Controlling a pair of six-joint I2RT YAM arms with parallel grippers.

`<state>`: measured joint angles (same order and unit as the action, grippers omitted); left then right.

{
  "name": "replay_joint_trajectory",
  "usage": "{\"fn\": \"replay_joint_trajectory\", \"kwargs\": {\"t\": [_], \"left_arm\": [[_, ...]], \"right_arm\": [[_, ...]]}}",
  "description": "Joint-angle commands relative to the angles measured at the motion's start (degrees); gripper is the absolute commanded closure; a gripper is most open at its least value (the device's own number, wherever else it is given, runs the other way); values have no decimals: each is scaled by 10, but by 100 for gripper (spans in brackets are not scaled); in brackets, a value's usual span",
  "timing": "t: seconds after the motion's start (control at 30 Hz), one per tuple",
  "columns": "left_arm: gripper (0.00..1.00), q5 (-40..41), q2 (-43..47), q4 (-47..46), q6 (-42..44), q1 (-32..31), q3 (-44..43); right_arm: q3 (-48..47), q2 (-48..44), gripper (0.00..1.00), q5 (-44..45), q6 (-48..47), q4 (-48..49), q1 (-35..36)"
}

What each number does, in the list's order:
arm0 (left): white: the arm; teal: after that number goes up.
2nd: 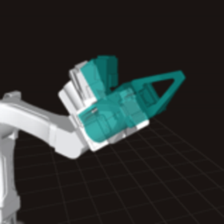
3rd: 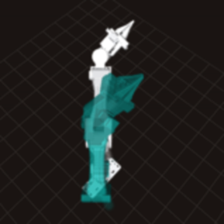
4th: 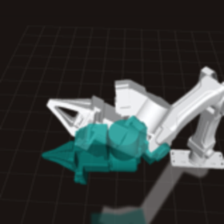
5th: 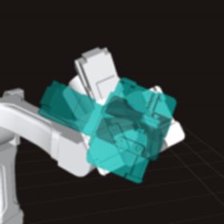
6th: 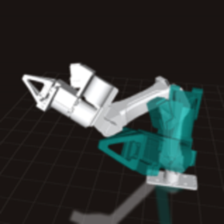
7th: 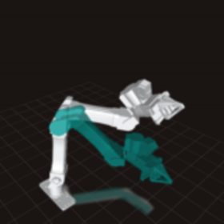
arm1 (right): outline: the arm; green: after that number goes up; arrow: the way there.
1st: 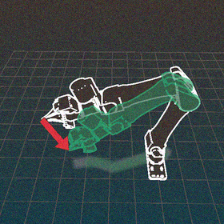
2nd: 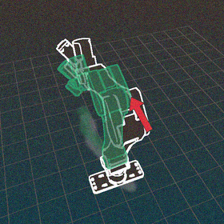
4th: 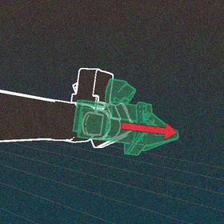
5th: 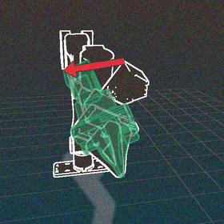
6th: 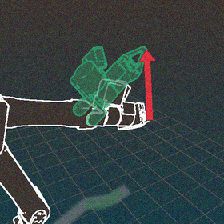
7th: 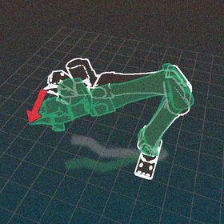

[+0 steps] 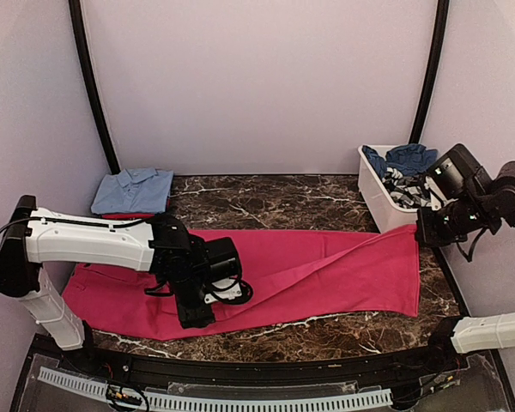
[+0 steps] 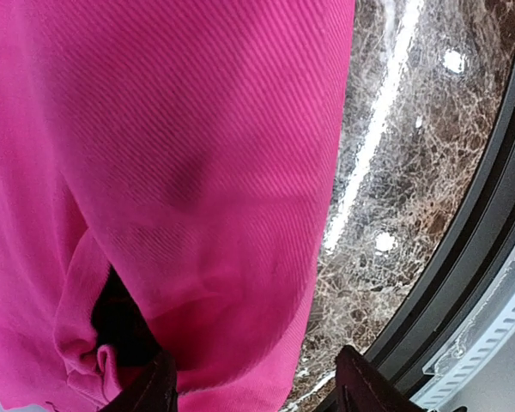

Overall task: Fold and stack the mixed laundry pile
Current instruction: Flatten out the crumpled trousers at the center of the board.

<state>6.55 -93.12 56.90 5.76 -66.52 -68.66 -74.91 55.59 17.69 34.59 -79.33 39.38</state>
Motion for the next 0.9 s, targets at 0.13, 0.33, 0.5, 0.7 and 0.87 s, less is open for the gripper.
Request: {"fn": "replay_joint_trajectory", "kwargs": {"t": [0.13, 0.33, 0.5, 0.7, 0.87], "left_arm": [[56, 13, -17, -10, 31, -22, 30], [97, 66, 19, 21, 10, -30, 26], [100, 84, 73, 62, 0, -39, -13], [100, 72, 164, 92, 9, -40, -39], [100, 131, 206, 105, 15, -32, -47]], "right_arm": [[9, -19, 100, -3, 6, -1, 4], [10, -38, 100, -11, 25, -28, 10], [11, -53, 100, -13, 46, -52, 21], [-1, -74, 100, -25, 71, -96, 38], [29, -104, 100, -75, 81, -109, 40]]}}
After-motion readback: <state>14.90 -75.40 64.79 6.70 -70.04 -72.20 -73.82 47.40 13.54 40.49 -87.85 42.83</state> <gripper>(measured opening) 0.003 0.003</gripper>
